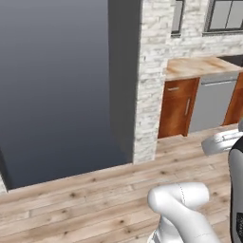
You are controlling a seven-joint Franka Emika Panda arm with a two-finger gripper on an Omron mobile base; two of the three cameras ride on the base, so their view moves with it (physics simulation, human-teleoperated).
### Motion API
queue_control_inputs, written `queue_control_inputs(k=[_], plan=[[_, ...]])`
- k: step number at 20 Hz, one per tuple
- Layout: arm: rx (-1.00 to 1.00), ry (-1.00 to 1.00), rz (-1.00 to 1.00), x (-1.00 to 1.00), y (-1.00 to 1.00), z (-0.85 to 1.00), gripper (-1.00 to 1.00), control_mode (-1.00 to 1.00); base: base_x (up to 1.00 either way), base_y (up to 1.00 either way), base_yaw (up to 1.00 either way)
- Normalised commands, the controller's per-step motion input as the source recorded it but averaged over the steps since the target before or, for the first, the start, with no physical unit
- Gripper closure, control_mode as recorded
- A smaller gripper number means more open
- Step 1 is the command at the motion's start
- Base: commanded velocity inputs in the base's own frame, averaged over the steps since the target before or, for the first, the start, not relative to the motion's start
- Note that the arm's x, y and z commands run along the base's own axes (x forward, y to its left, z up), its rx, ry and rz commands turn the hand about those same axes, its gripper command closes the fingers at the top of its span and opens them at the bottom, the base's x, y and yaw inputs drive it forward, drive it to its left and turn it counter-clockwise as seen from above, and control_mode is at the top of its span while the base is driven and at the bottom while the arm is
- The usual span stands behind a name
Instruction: Pick the milk, bottled water, water bottle from the counter and place them in the open cabinet.
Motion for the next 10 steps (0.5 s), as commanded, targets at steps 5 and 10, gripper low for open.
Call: queue_control_inputs(k=[5,10], plan=[[0.00,0.00,0.00,0.00,0.00,0.00,-1.00,1.00,0.00,-0.39,-0.42],[0.00,0.00,0.00,0.00,0.00,0.00,-1.00,1.00,0.00,-0.47,-0.43]])
